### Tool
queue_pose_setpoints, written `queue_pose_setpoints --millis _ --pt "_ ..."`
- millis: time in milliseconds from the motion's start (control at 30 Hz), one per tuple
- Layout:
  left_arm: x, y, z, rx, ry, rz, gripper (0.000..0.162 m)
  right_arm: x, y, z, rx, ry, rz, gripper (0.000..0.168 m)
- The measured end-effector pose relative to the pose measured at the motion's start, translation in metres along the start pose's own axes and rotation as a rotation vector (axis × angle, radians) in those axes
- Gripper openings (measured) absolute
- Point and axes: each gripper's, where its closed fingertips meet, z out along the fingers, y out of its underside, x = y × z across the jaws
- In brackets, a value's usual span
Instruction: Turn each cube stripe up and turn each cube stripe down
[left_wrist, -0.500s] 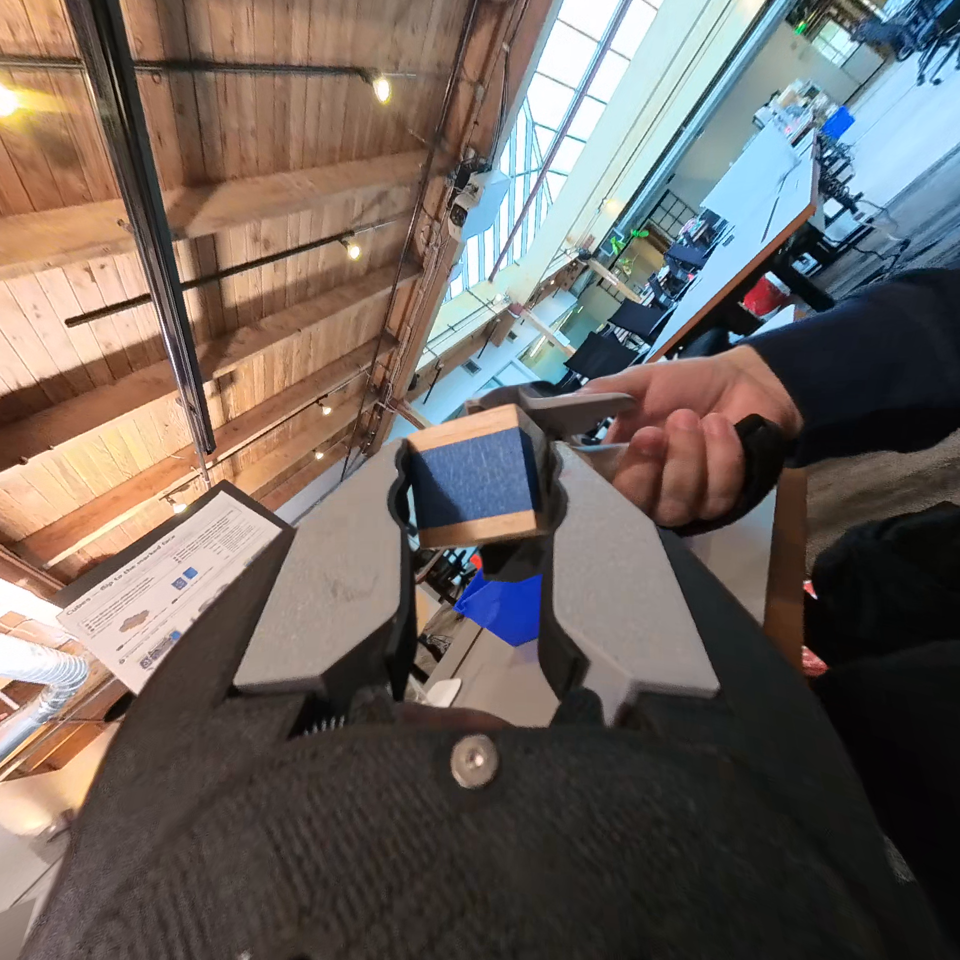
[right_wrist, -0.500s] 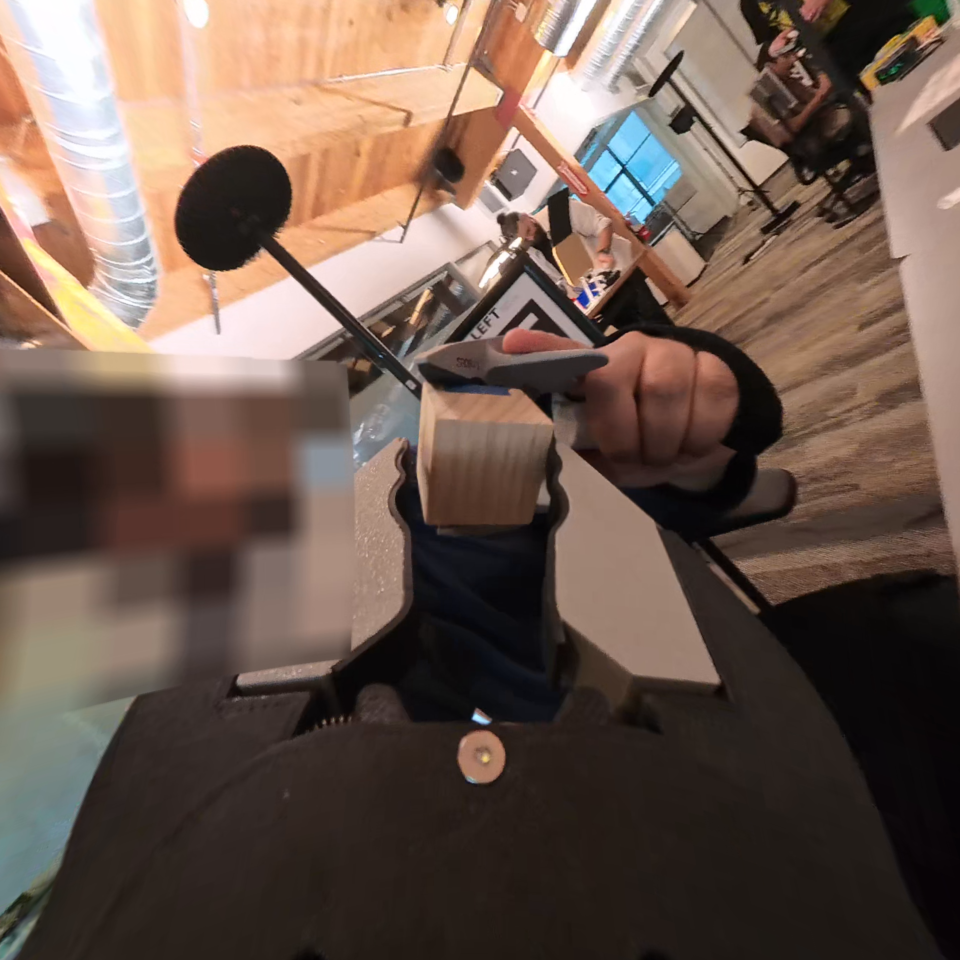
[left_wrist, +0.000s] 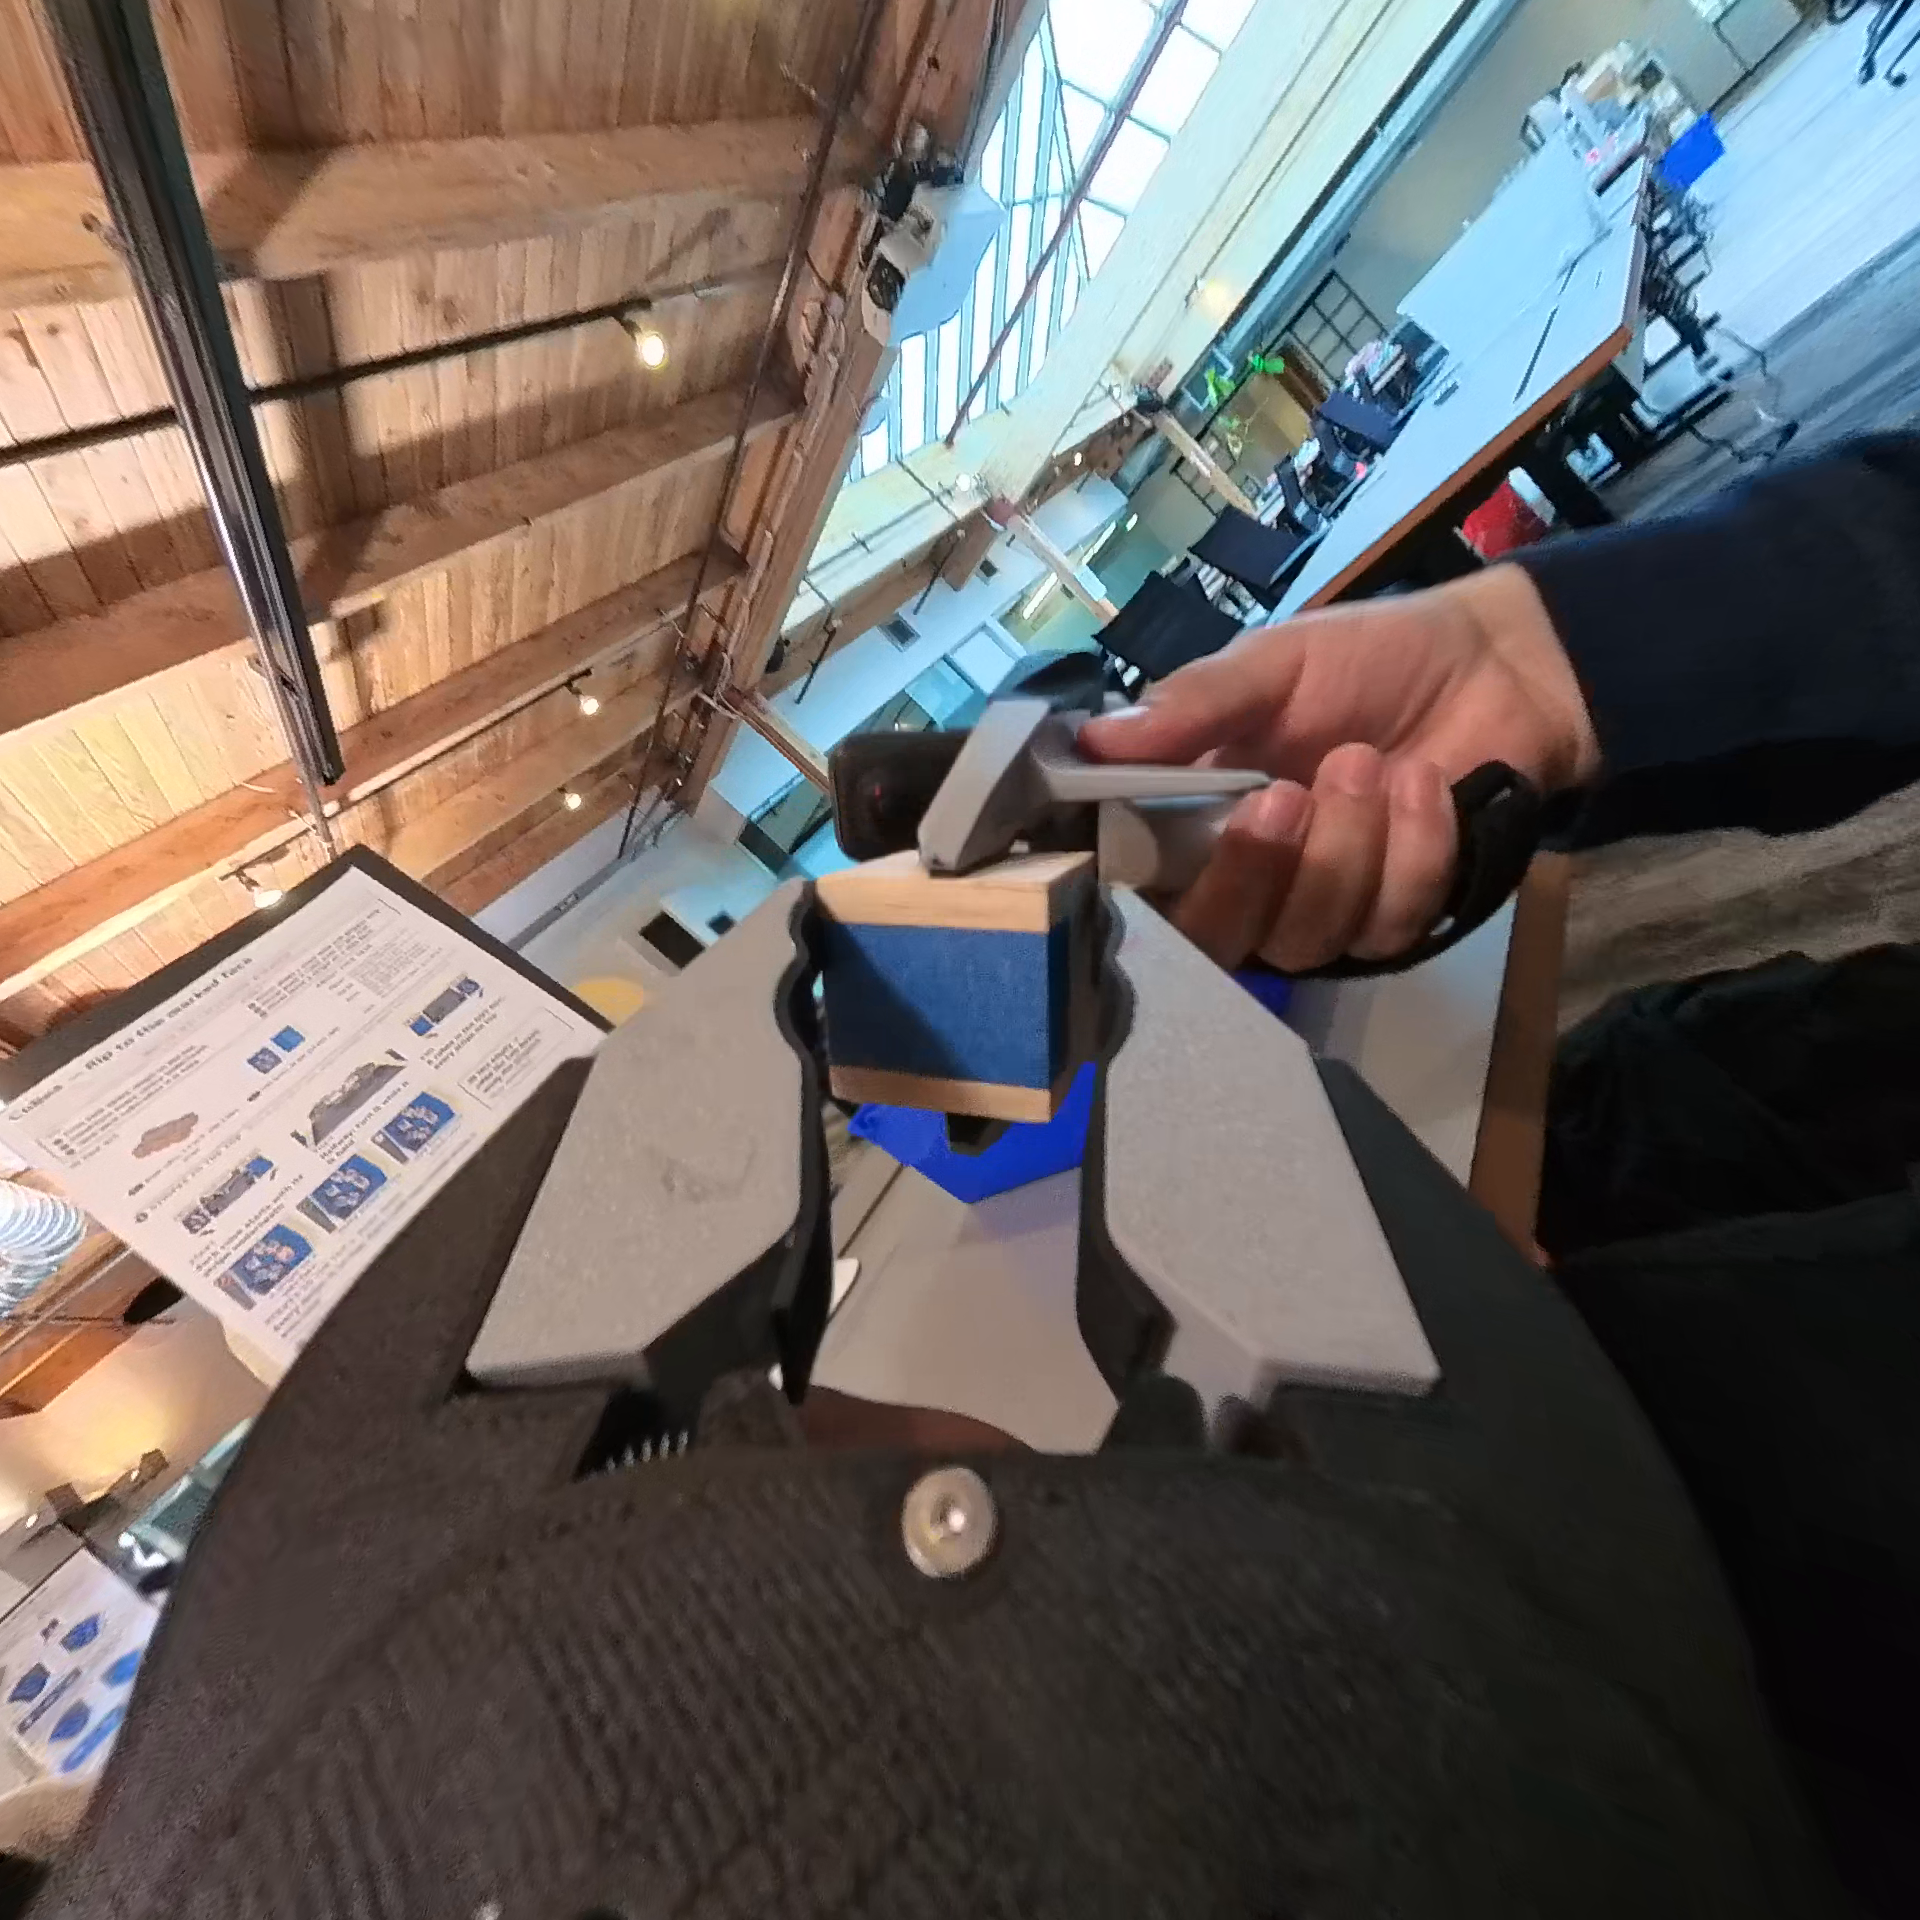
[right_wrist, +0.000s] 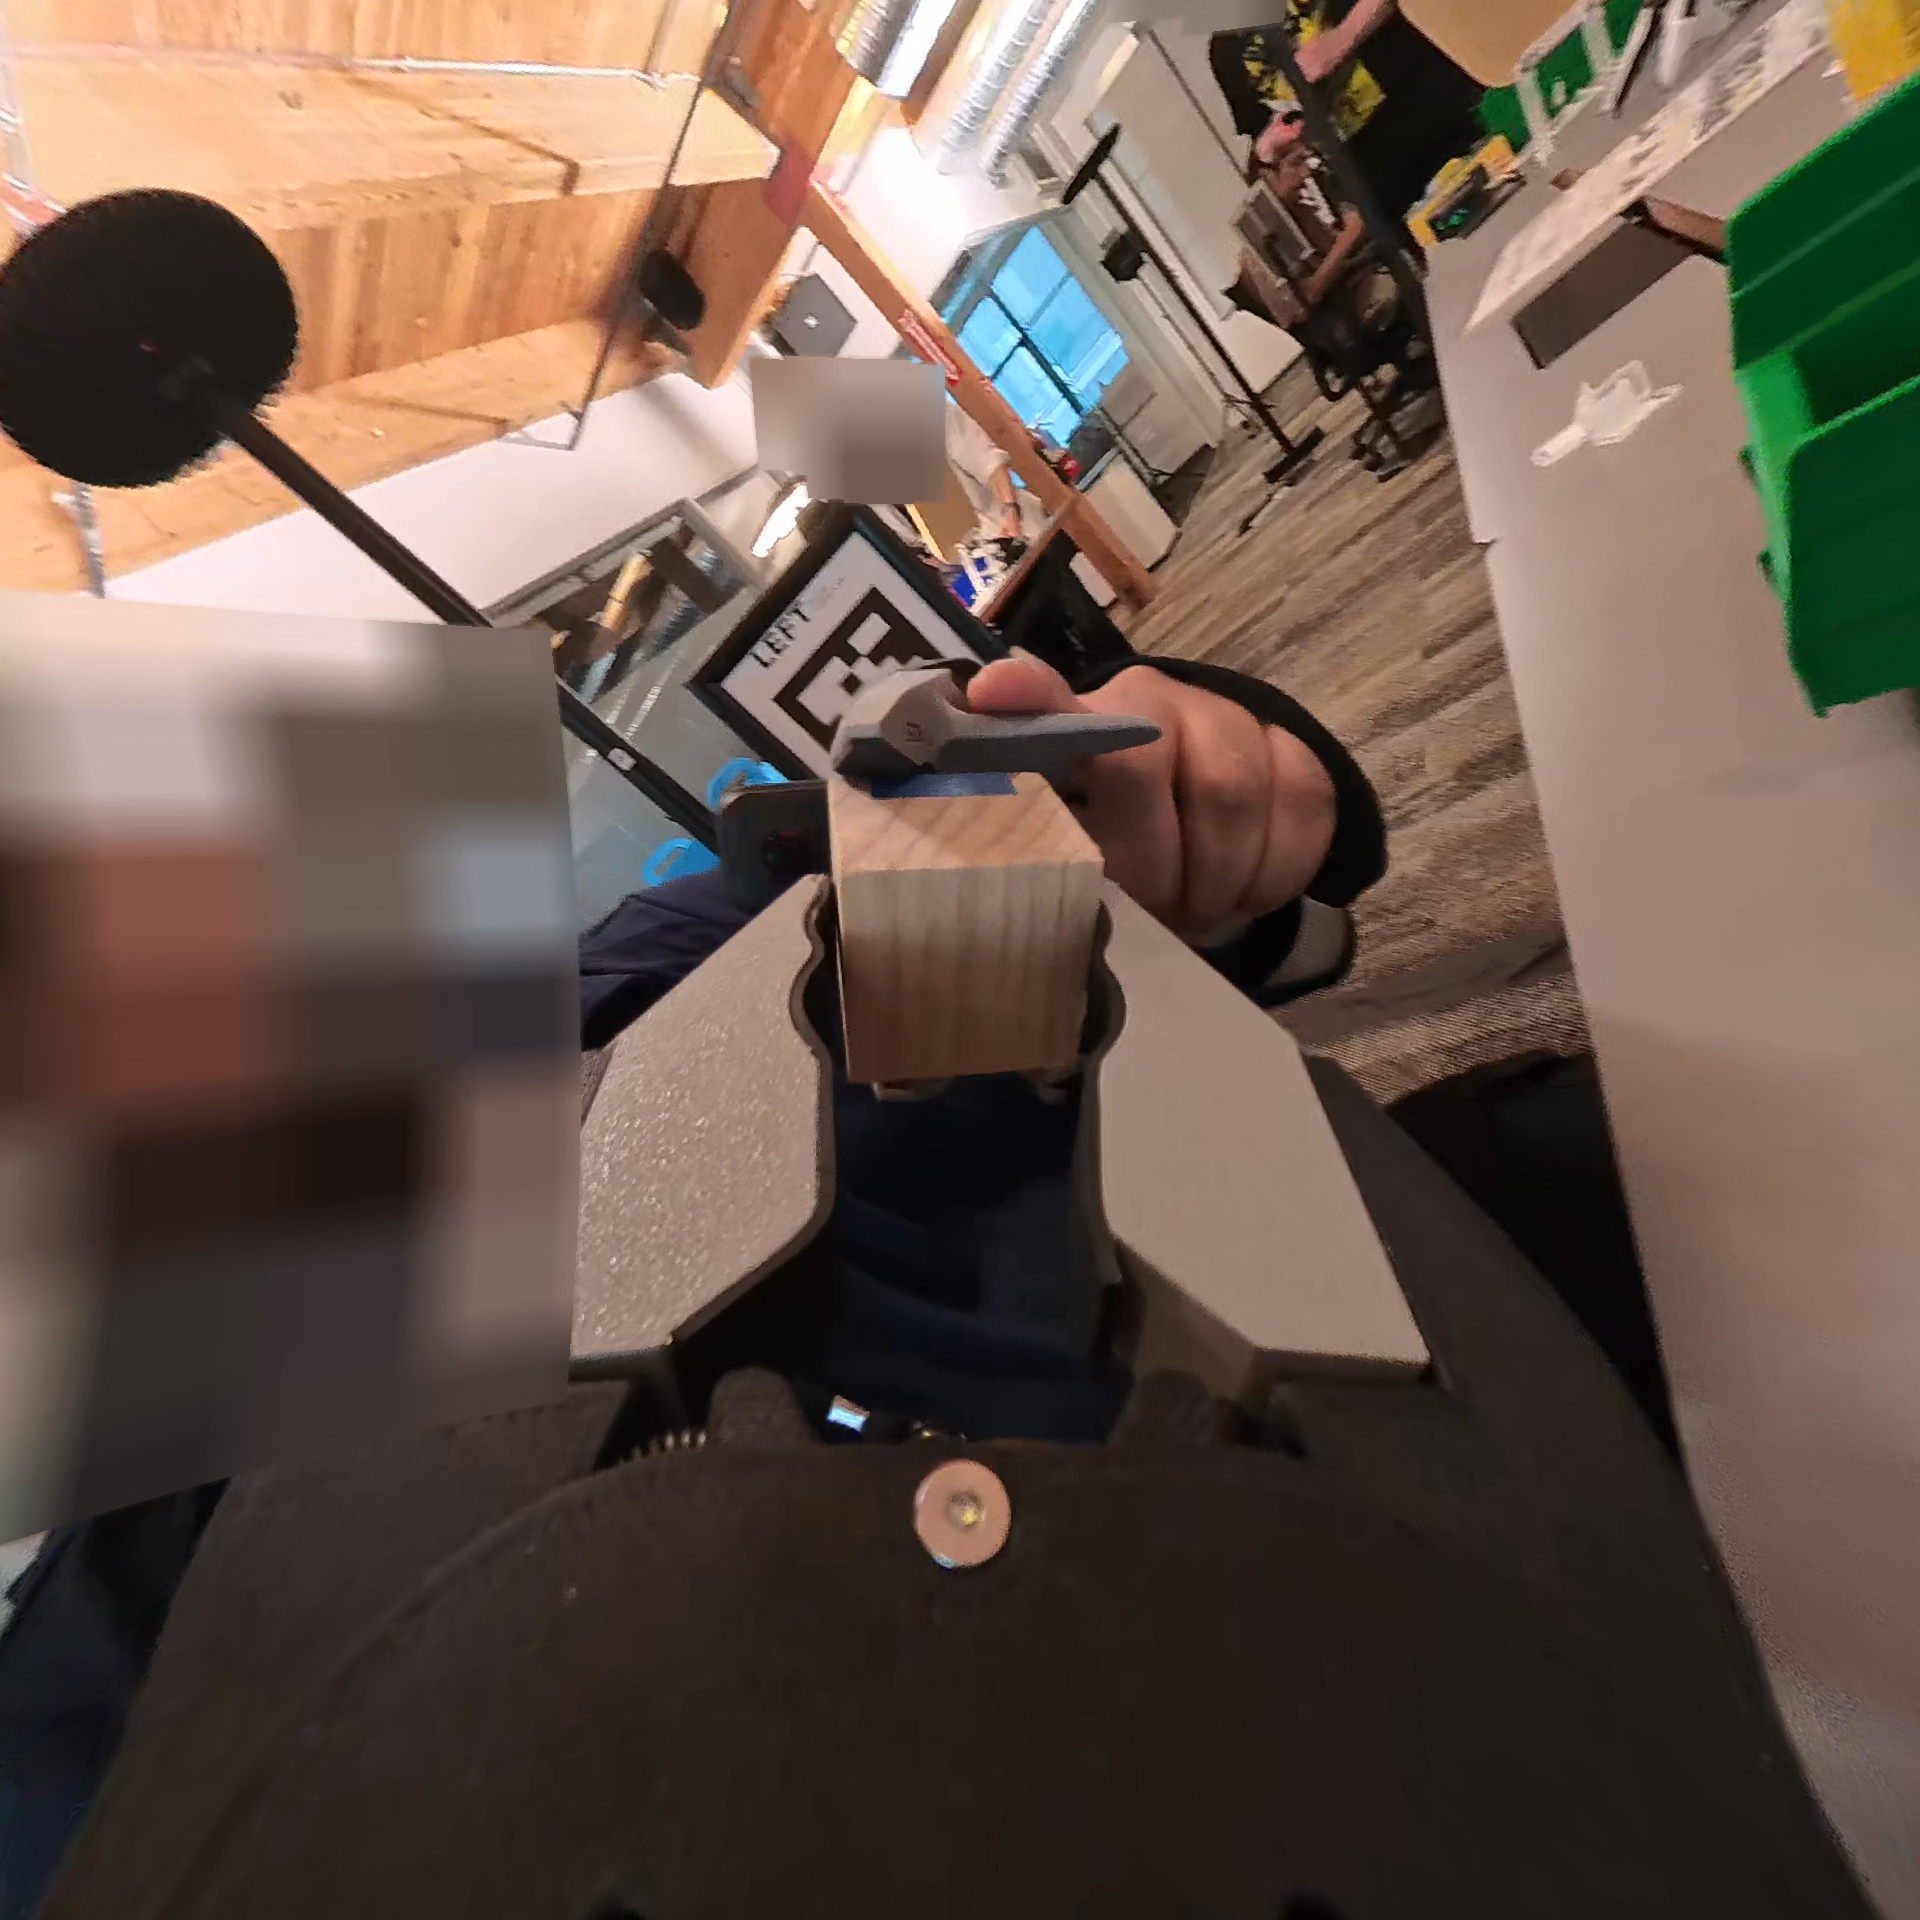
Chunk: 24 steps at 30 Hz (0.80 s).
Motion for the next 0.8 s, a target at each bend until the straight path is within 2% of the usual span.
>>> queue_pose_setpoints --millis 33,167,367,433,633,800 --pt "0.001 0.004 0.001 -0.024 0.006 0.006 0.050 0.003 0.000 -0.003 -0.006 0.035 -0.010 0.045" --pt "0.008 0.015 0.004 -0.089 0.041 0.008 0.051 0.019 0.004 -0.013 -0.058 0.211 -0.070 0.044" --pt "0.020 0.024 0.008 -0.160 0.099 0.013 0.055 0.024 0.008 -0.020 -0.109 0.337 -0.131 0.044" --pt "0.018 0.024 0.008 -0.163 0.082 0.027 0.044 0.025 0.010 -0.018 -0.124 0.345 -0.139 0.044" --pt "0.018 0.020 0.007 -0.171 0.115 0.038 0.044 0.018 0.011 -0.016 -0.121 0.271 -0.114 0.043" --pt "0.020 0.028 0.009 -0.202 0.107 0.046 0.044 0.025 0.010 -0.020 -0.128 0.301 -0.143 0.042"
